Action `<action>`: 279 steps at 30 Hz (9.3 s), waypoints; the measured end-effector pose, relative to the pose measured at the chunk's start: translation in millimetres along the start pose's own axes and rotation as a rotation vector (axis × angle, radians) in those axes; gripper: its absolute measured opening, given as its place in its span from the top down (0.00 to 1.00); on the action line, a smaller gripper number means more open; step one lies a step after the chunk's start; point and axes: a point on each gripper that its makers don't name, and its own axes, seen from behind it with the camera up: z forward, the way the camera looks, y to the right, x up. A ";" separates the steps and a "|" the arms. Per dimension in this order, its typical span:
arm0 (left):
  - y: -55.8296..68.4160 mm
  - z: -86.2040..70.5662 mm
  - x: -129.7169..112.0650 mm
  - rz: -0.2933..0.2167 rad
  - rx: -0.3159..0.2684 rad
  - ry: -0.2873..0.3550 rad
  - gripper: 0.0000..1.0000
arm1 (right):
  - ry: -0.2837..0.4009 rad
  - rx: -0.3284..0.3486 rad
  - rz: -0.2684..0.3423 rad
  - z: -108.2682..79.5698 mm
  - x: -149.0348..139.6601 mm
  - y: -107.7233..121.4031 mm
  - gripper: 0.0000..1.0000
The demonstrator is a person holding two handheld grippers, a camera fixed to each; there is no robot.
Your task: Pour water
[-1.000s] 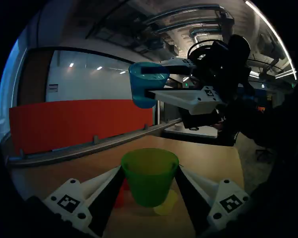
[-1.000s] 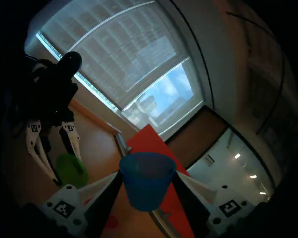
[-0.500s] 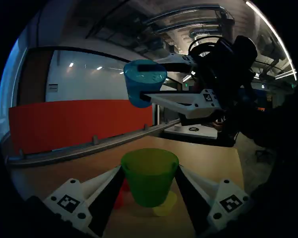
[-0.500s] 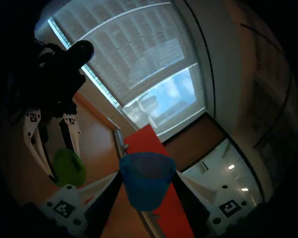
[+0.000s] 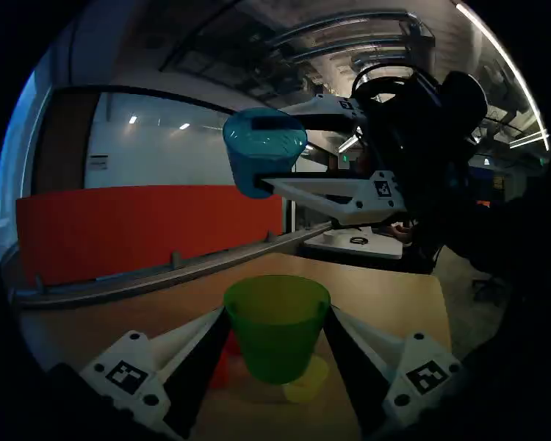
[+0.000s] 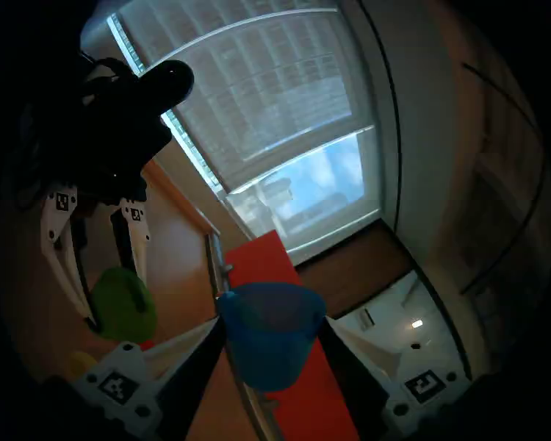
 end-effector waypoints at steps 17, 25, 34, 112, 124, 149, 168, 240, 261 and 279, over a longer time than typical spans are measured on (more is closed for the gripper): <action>0.5 1.3 2.1 0.003 -0.004 0.002 0.14 | -0.002 -0.020 -0.090 3.2 4.7 4.7 0.11; 0.3 1.1 2.3 0.003 -0.004 0.001 0.14 | 0.000 -0.033 -0.120 4.5 4.6 8.8 0.11; 0.4 1.5 0.9 0.004 -0.004 0.000 0.15 | 0.001 -0.046 -0.160 5.8 4.6 13.3 0.11; 0.0 1.0 2.6 0.002 -0.008 0.000 0.15 | 0.019 -0.108 -0.510 3.6 29.8 34.1 0.11; -0.3 3.2 2.6 0.004 -0.007 -0.002 0.15 | 0.026 -0.110 -0.556 3.0 37.6 31.7 0.11; -2.2 -1.5 7.6 0.007 0.003 0.005 0.15 | 0.046 -0.083 -0.104 -2.9 27.6 23.0 0.11; -6.3 -2.6 9.2 0.015 0.012 0.001 0.15 | 0.030 0.016 0.533 -4.2 9.9 6.3 0.11; -17.1 0.5 -98.7 0.100 0.002 -0.339 0.15 | -0.182 0.139 1.004 -44.2 -122.0 -77.0 0.11; -16.8 0.4 -142.4 0.105 -0.033 -0.481 0.15 | -0.276 0.182 1.032 -47.7 -158.3 -118.8 0.10; -19.1 -0.7 -163.2 0.094 -0.044 -0.557 0.15 | -0.359 0.230 1.044 -53.7 -184.8 -157.7 0.10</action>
